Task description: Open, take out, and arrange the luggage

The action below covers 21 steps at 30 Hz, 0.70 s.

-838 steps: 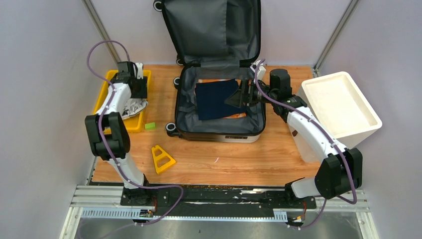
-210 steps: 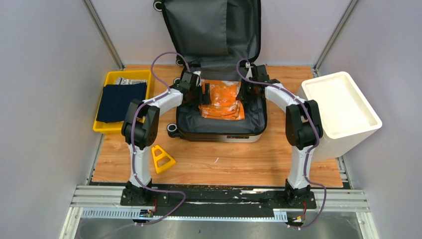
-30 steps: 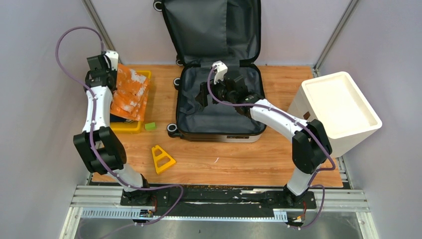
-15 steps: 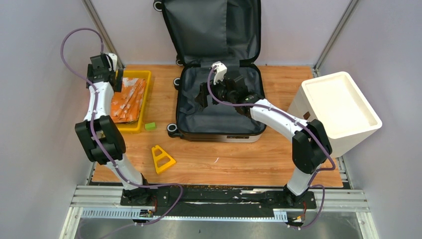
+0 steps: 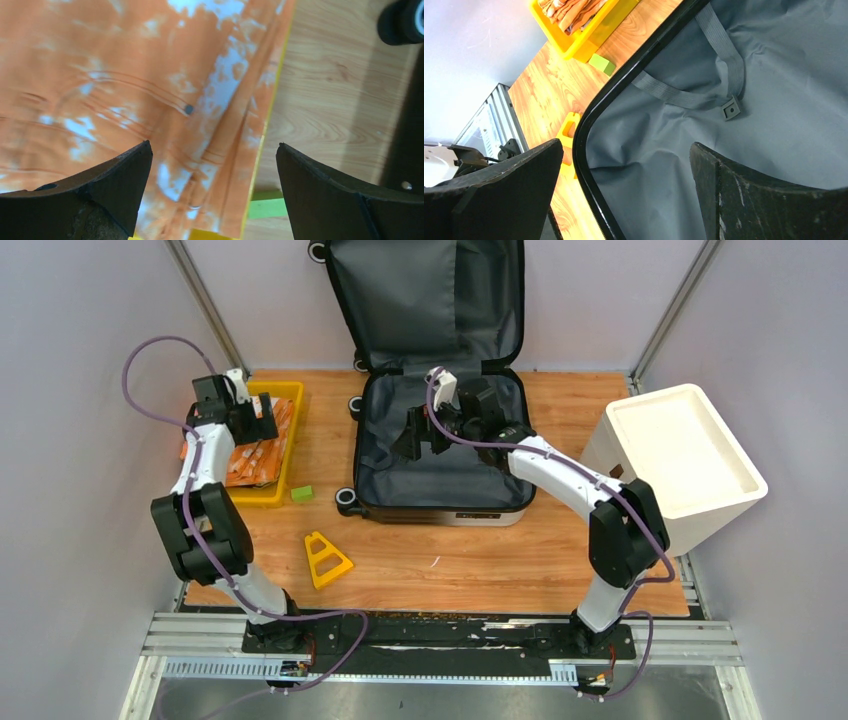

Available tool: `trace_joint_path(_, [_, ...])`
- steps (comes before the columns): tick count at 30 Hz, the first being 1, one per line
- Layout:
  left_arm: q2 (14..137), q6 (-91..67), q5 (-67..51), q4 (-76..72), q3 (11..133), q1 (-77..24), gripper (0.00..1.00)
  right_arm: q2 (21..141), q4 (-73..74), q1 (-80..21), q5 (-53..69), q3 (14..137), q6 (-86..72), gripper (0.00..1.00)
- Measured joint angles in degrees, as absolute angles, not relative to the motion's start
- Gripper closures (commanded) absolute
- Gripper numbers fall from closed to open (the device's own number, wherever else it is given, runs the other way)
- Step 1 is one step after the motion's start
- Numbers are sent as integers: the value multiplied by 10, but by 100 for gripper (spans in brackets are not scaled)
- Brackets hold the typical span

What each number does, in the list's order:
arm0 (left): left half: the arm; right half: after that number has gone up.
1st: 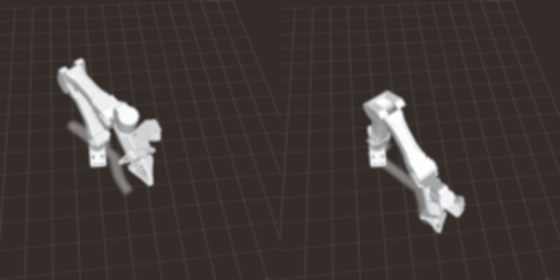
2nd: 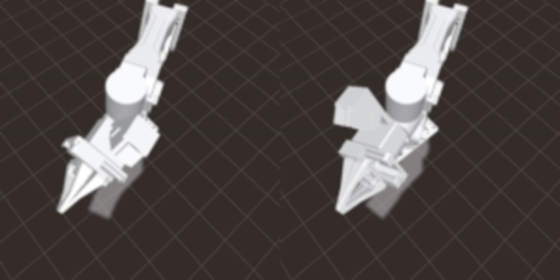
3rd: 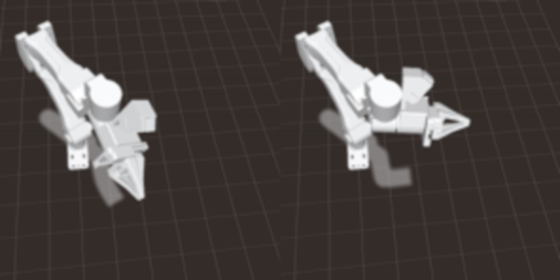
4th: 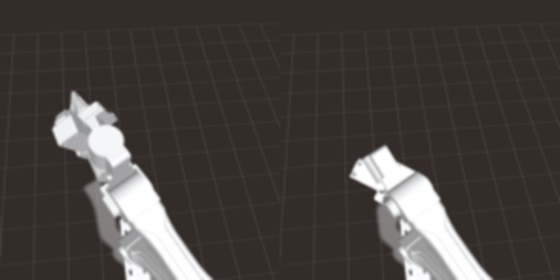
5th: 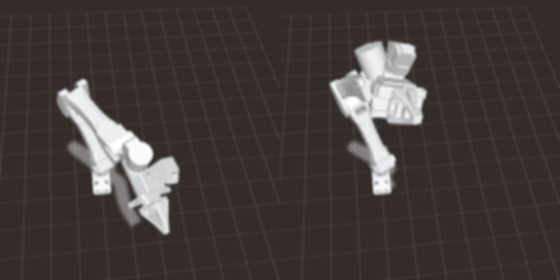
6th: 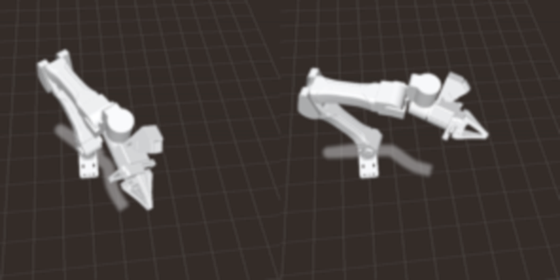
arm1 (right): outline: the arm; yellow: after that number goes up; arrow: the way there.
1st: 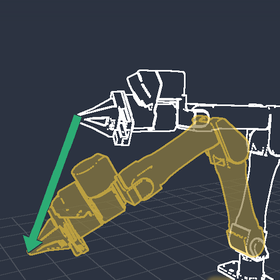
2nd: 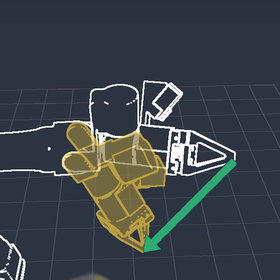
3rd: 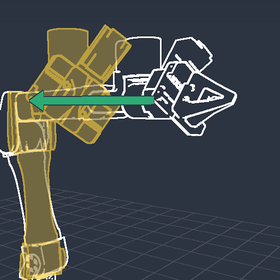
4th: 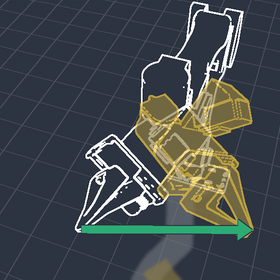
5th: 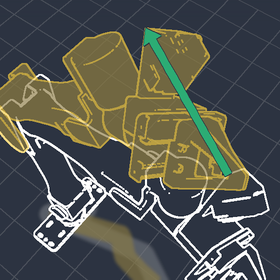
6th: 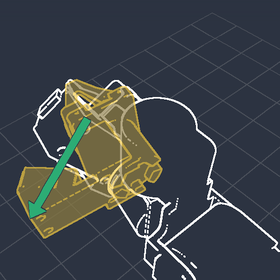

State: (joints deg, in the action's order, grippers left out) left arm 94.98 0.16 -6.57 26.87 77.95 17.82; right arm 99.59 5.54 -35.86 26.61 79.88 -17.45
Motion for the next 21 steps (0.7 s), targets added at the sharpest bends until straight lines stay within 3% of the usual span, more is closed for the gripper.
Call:
trace_joint_path(12, [989,-93,-71,178,696,176,0,944,91,-332,239,799,-213,0])
trace_joint_path(21, [910,-104,-30,286,766,157,0,921,120,-311,243,800,-220,0])
